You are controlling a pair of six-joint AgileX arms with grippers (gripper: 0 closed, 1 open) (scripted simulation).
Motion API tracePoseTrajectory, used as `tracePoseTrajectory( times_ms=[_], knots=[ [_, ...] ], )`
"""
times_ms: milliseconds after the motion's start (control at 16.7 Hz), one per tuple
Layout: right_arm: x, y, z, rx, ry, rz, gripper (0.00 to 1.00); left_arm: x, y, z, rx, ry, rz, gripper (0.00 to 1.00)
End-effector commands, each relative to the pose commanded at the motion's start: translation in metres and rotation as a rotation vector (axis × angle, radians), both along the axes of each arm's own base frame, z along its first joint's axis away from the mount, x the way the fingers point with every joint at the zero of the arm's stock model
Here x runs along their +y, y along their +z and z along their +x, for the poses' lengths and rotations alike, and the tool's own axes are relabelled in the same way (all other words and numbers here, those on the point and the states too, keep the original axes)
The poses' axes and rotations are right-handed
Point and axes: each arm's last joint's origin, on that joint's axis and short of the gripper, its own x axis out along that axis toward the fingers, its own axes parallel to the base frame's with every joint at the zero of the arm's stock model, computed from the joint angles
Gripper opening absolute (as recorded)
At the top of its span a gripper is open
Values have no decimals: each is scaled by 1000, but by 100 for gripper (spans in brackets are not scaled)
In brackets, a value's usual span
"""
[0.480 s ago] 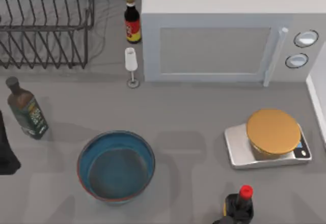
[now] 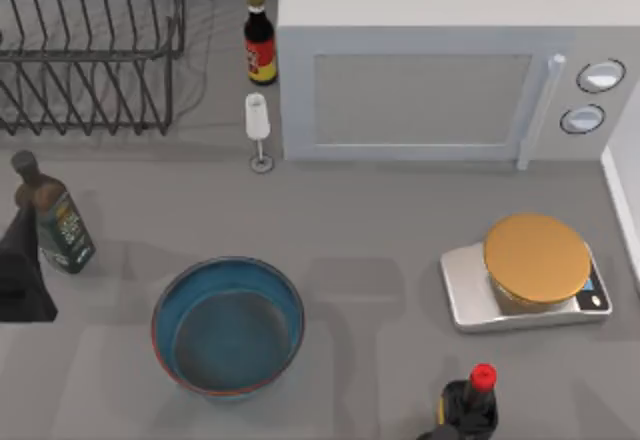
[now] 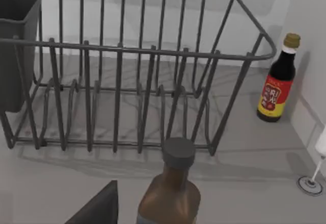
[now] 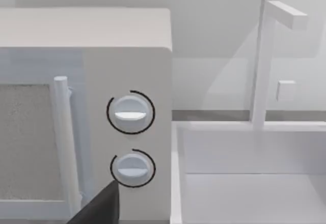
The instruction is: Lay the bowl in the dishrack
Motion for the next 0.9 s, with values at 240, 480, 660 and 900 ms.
tracePoseTrajectory(
  times_ms=[240,480,660,900],
  knots=[
    [0,0,0,0,0,0,100,-23,44,26,310,-97,-80,100],
    [0,0,0,0,0,0,100,-70,63,76,726,-142,-76,100],
    [0,0,0,0,0,0,100,-118,59,109,1003,-127,-18,100],
    [0,0,0,0,0,0,100,-181,48,133,1240,-79,75,100]
  ],
)
